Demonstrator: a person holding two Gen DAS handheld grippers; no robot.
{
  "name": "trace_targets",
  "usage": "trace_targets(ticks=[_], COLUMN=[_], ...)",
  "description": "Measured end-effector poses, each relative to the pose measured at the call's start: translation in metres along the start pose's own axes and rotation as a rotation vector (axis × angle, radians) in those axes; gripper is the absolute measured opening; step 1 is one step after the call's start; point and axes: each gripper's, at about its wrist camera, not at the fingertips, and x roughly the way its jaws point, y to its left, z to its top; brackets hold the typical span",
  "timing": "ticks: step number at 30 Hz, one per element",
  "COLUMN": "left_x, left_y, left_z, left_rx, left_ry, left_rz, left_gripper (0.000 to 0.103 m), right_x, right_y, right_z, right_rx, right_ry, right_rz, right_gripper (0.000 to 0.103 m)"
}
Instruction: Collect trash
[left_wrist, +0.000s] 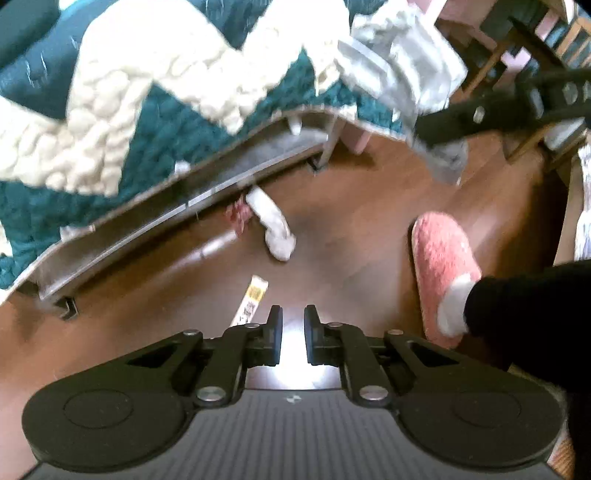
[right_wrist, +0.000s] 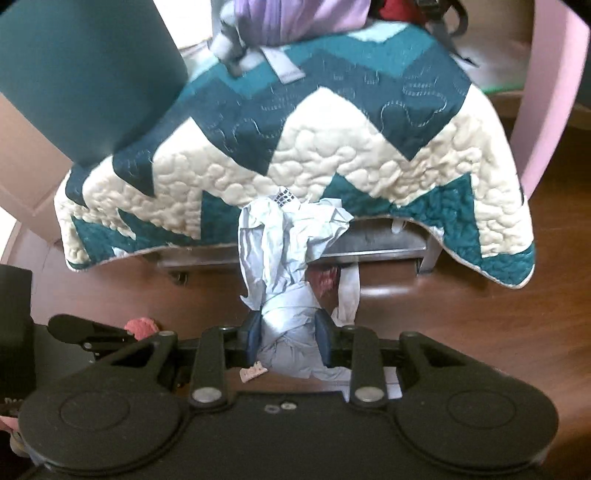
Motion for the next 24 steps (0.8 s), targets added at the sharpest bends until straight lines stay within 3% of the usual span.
trace_targets(ticks=[7, 10, 12, 20, 24], left_x=[0.059, 0.090, 0.113, 0.204, 0.234], left_y=[0.017, 0.022, 0.023, 0.022, 0.031], left_z=[-0.001, -0.001, -0.004, -0.027, -0.033], left_rx=[0.071, 0.106, 0.134, 0.266, 0.234], left_ry=[0.072, 0.098, 0.105, 0.117, 0.138], left_rz=[0.011, -0.003, -0.004, 0.036, 0.040], left_gripper=[0.014, 0.035, 0.061, 0.063, 0.063], right_x=[0.031, 0.045, 0.052, 0.066, 0.077], right_y=[-0.006, -0.013, -0.021, -0.037, -0.035], right_z=[0.004, 0.009, 0.011, 0.010, 0.007], right_rx=[0.049, 0.047, 0.065, 0.135, 0.139], right_ry=[-0.004, 0.002, 0.019, 0.072, 0.114], right_rz=[0.018, 0.015, 0.019, 0.010, 0.022], right_gripper=[0.031, 0.031, 0.031, 0.031, 0.031])
